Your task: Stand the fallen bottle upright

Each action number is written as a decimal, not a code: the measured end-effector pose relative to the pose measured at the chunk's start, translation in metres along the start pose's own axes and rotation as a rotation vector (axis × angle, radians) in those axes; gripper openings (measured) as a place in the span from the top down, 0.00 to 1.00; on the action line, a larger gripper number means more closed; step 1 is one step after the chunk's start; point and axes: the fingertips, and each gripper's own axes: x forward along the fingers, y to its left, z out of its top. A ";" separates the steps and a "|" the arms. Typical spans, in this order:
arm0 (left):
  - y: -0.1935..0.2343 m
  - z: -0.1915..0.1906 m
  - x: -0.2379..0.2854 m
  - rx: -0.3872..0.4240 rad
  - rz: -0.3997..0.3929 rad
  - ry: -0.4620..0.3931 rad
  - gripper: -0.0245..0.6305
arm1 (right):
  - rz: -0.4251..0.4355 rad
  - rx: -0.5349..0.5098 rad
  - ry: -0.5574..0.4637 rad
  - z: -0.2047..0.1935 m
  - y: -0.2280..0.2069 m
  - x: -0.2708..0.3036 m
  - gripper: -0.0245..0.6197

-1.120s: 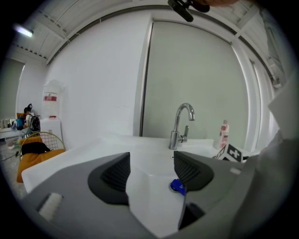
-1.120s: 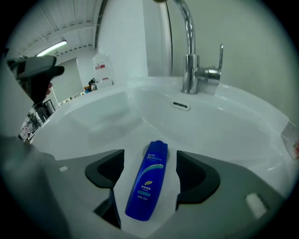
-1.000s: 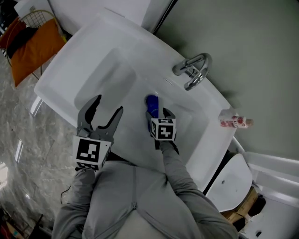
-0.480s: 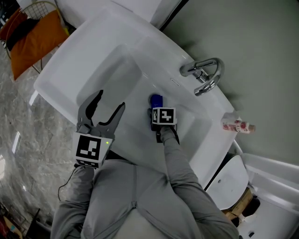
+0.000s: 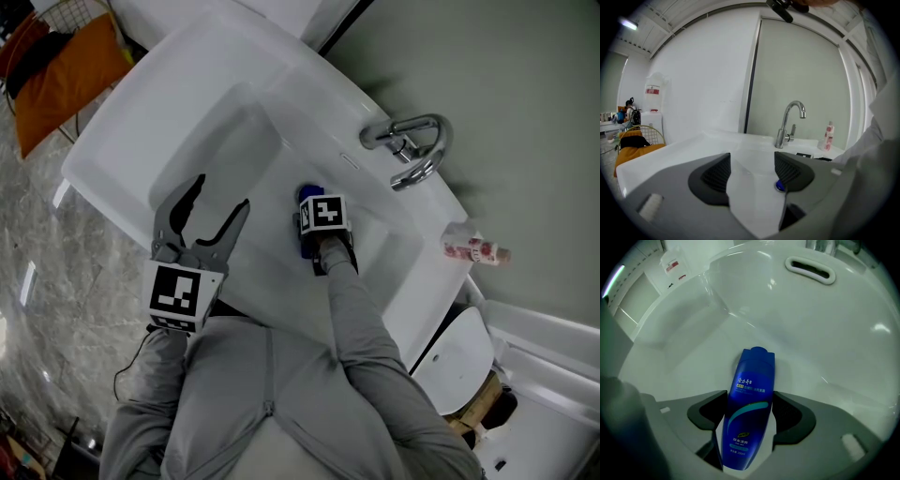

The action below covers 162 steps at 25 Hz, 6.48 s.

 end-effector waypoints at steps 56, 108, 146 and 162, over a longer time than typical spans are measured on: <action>-0.194 0.061 0.038 0.239 -0.444 -0.083 0.44 | -0.353 0.641 -1.161 -0.122 -0.246 -0.331 0.53; -0.249 0.038 0.058 0.412 -0.450 0.040 0.44 | -0.625 0.498 -1.260 -0.175 -0.301 -0.278 0.53; -0.256 0.057 0.028 0.301 -0.537 -0.079 0.44 | -0.542 0.547 -1.421 -0.230 -0.214 -0.359 0.53; -0.328 0.062 0.025 0.309 -0.714 -0.123 0.44 | -0.545 0.601 -1.451 -0.284 -0.163 -0.378 0.53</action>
